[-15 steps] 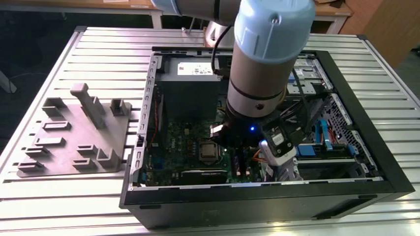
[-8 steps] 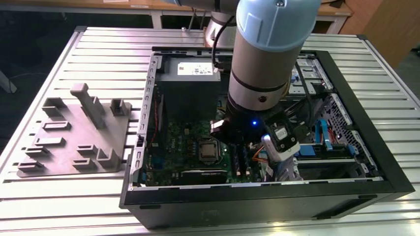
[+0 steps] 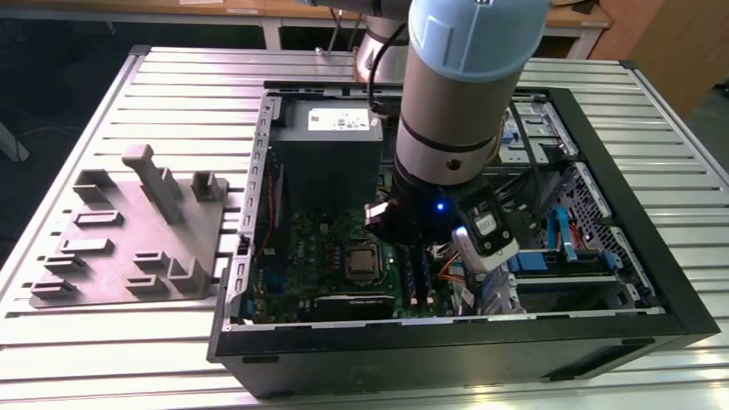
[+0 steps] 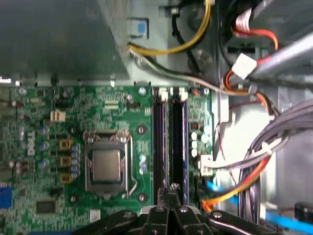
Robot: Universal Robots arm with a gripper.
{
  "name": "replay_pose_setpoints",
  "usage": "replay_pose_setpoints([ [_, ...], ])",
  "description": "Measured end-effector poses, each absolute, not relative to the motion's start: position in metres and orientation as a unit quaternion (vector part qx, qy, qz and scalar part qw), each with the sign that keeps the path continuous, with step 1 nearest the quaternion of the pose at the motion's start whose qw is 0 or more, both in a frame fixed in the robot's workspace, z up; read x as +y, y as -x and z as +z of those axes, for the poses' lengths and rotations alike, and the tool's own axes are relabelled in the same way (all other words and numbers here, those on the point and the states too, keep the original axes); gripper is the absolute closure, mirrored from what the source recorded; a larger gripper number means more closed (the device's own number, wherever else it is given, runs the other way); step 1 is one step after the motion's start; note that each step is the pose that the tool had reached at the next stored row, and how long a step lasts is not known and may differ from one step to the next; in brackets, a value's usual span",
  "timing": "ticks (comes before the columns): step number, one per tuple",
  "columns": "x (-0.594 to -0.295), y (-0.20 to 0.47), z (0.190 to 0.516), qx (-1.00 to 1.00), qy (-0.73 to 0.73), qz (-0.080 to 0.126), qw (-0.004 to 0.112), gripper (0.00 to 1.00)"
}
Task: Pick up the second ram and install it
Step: 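Press down the second ram until it locks into place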
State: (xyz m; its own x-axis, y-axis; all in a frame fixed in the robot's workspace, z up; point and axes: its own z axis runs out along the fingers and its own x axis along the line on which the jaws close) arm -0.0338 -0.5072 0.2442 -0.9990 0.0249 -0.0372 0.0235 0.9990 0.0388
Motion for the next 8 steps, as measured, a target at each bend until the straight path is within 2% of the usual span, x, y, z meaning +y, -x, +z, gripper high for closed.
replay_pose_setpoints([
  [8, -0.492, 0.034, 0.245, 1.0, -0.012, 0.019, 0.019, 0.9],
])
